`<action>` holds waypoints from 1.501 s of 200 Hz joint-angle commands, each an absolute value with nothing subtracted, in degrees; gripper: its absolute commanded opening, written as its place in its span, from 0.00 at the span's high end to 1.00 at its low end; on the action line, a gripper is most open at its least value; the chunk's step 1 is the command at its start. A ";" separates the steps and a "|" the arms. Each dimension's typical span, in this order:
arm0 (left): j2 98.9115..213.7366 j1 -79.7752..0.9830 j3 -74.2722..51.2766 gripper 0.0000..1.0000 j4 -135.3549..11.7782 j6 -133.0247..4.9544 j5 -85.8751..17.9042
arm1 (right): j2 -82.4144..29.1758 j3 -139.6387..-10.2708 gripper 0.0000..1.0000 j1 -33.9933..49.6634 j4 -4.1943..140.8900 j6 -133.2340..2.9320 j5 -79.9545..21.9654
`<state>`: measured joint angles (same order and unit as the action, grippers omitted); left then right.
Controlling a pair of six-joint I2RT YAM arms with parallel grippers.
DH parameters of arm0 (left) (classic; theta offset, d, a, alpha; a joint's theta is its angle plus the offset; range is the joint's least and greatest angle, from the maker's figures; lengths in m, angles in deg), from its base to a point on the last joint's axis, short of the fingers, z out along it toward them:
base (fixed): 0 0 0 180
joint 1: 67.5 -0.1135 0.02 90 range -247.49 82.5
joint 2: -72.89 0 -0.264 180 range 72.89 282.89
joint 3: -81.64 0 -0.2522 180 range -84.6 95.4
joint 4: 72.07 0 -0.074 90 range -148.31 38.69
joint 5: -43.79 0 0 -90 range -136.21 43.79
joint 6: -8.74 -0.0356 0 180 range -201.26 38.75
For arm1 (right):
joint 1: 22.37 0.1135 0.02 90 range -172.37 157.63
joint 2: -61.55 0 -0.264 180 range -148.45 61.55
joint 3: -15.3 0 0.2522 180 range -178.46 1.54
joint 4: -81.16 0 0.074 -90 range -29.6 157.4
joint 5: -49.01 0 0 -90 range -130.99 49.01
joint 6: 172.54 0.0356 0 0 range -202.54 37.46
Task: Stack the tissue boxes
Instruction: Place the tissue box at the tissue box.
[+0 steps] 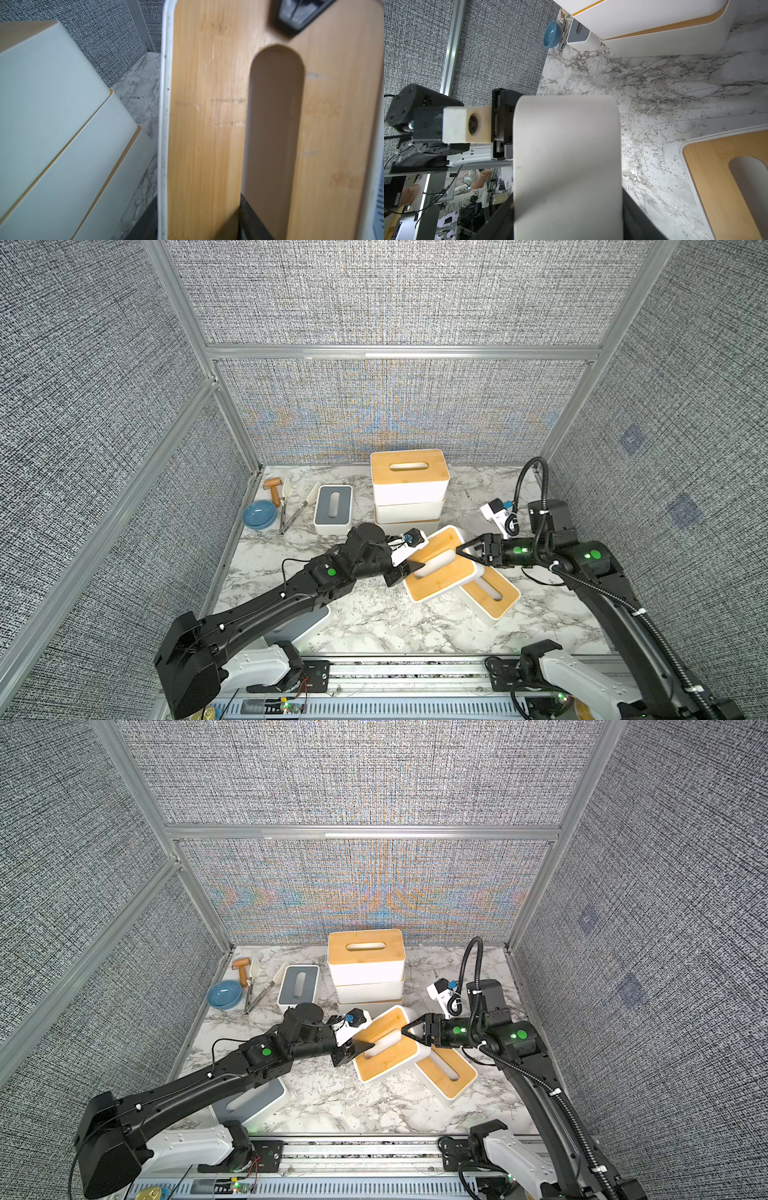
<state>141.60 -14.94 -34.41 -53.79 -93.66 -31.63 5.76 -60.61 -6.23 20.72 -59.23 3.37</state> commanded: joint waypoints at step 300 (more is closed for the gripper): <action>115.14 -20.83 -38.53 0.00 -63.25 -83.76 -51.57 | -4.91 -83.56 0.73 -7.08 34.42 -41.19 -2.15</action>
<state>117.19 -20.73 -38.12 -63.32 -83.01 -47.76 -3.03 -81.29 -6.58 26.12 -46.88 -2.08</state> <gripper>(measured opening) 0.995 0.614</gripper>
